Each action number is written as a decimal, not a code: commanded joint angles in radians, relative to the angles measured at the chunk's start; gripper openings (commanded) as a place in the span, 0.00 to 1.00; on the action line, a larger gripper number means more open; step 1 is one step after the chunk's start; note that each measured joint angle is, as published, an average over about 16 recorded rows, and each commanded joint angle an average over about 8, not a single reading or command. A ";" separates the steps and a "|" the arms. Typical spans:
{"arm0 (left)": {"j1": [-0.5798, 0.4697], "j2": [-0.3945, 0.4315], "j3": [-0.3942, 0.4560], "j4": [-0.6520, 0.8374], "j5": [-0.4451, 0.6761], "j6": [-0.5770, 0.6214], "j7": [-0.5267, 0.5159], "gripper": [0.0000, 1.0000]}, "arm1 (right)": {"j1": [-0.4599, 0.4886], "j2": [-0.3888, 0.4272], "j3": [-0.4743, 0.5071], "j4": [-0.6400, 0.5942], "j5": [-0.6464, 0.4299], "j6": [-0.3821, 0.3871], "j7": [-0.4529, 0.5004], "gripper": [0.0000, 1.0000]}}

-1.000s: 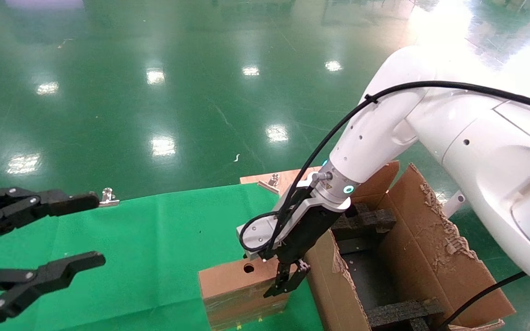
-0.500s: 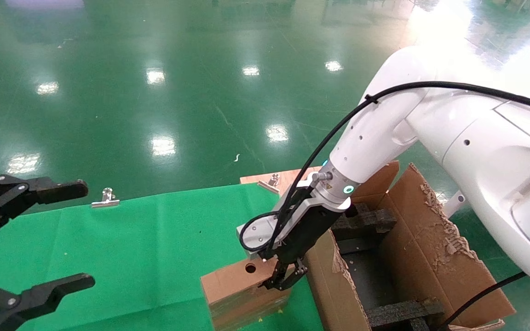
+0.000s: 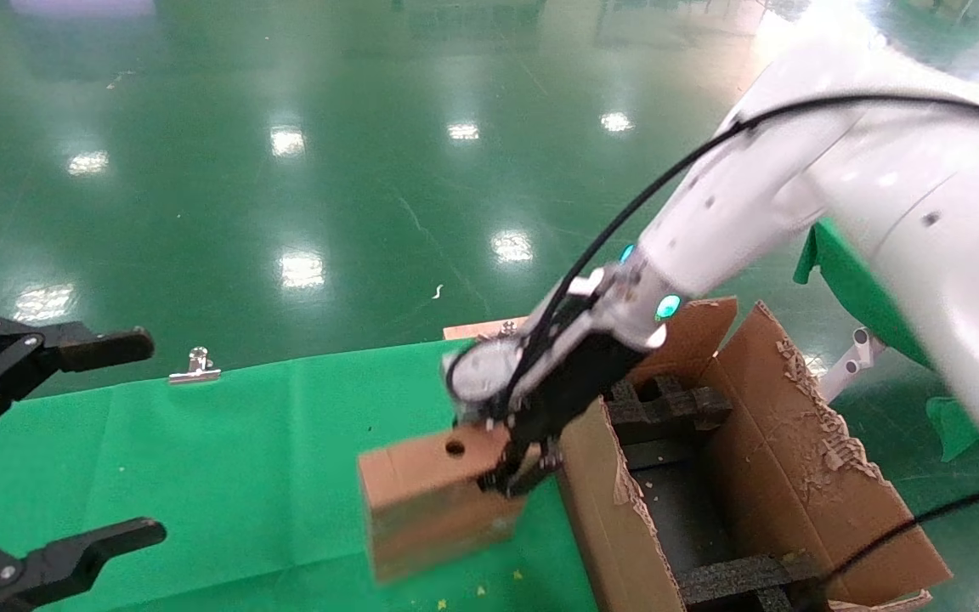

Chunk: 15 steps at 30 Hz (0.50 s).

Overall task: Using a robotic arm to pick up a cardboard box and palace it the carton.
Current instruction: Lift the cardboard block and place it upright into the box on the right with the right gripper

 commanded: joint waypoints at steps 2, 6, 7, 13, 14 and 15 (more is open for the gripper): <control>0.000 0.000 0.000 0.000 0.000 0.000 0.000 1.00 | 0.042 0.019 -0.003 -0.008 0.033 -0.005 0.003 0.00; 0.000 0.000 0.000 0.000 0.000 0.000 0.000 1.00 | 0.123 0.045 -0.025 -0.019 0.071 -0.008 -0.002 0.00; 0.000 0.000 0.000 0.000 0.000 0.000 0.000 1.00 | 0.144 0.052 -0.032 -0.023 0.080 -0.009 -0.004 0.00; 0.000 0.000 0.000 0.000 0.000 0.000 0.000 1.00 | 0.264 0.089 -0.081 -0.051 0.122 -0.009 -0.030 0.00; 0.000 0.000 0.000 0.000 0.000 0.000 0.000 1.00 | 0.281 0.094 -0.090 -0.057 0.127 -0.008 -0.036 0.00; 0.000 0.000 0.000 0.000 0.000 0.000 0.000 1.00 | 0.297 0.098 -0.098 -0.063 0.131 -0.008 -0.041 0.00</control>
